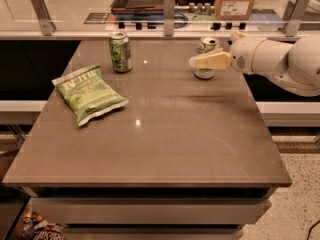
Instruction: Pick 7up can
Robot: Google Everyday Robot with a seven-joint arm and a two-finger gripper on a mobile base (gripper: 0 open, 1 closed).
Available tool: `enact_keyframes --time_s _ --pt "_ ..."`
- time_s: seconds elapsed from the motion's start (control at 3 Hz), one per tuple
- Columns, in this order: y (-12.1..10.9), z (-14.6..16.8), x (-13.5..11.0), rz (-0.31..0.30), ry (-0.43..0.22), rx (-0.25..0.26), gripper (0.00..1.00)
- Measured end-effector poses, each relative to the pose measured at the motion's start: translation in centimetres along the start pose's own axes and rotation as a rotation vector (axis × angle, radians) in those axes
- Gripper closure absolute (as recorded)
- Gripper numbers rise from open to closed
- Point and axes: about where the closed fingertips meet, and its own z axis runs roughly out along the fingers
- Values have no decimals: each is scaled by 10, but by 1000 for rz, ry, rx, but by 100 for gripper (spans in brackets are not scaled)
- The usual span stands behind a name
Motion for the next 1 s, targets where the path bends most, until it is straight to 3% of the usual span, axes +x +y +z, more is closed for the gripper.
enact_keyframes --time_s 0.67,1.0 --pt "-7 22 34 17 35 -29 0" --pt "-5 23 33 17 34 -33 18"
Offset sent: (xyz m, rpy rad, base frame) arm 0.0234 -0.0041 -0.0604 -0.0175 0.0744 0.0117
